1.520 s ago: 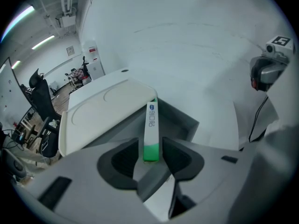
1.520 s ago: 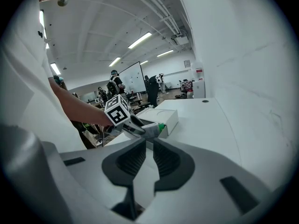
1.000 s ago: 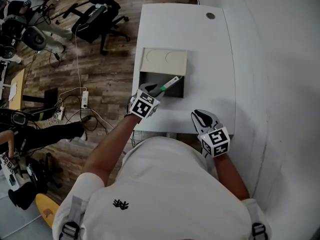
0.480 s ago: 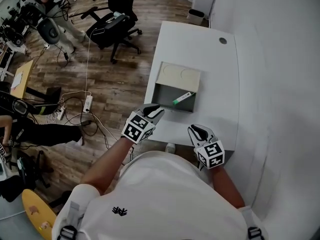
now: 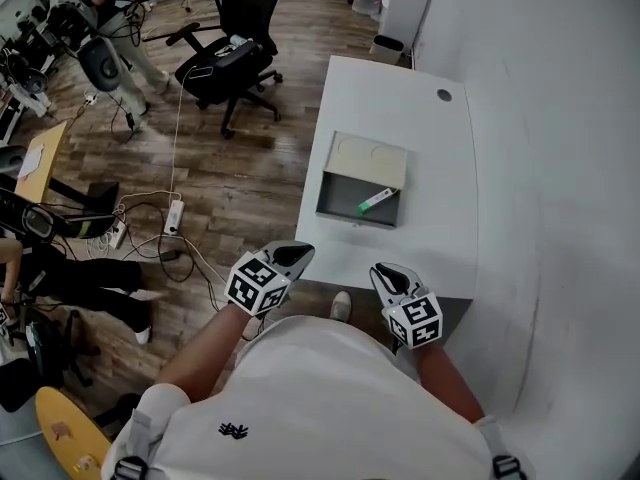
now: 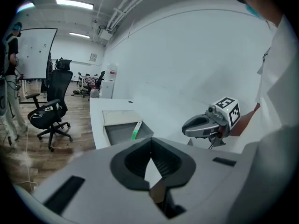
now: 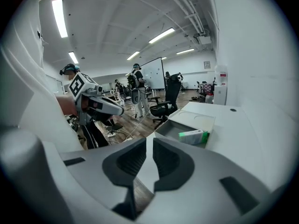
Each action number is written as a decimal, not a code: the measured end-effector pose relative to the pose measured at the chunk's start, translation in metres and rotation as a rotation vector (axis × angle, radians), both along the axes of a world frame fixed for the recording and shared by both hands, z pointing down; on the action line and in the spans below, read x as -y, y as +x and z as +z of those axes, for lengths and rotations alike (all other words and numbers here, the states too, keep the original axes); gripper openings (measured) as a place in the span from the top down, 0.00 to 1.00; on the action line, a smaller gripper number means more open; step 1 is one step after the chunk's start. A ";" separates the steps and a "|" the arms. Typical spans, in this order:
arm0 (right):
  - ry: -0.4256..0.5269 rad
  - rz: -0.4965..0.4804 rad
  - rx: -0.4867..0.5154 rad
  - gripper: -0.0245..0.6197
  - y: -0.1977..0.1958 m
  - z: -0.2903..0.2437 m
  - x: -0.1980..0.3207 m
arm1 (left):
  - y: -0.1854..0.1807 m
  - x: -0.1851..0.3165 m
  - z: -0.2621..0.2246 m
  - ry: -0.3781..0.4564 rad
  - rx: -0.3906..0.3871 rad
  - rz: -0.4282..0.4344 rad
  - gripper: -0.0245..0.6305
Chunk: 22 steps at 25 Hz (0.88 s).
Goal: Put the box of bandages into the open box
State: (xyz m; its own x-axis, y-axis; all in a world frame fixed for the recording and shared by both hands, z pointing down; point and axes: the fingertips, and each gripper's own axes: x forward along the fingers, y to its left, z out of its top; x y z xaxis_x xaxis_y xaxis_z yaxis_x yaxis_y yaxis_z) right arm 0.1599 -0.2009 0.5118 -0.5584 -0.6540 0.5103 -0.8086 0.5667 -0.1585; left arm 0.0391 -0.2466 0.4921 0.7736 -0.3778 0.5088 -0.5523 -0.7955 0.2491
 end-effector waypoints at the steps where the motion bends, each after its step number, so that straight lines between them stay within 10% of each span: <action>1: -0.001 0.004 -0.002 0.89 -0.005 -0.001 -0.004 | -0.006 -0.006 -0.001 -0.005 -0.002 0.002 0.95; 22: 0.032 0.072 -0.046 0.92 -0.099 -0.012 -0.101 | -0.114 -0.108 -0.016 0.013 -0.058 0.038 0.95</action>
State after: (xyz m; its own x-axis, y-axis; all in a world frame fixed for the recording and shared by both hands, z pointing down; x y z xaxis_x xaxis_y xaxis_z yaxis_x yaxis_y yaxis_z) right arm 0.0604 -0.0995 0.4994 -0.4857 -0.7082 0.5124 -0.8534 0.5111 -0.1025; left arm -0.0747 -0.1388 0.4763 0.8157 -0.3540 0.4576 -0.5066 -0.8190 0.2696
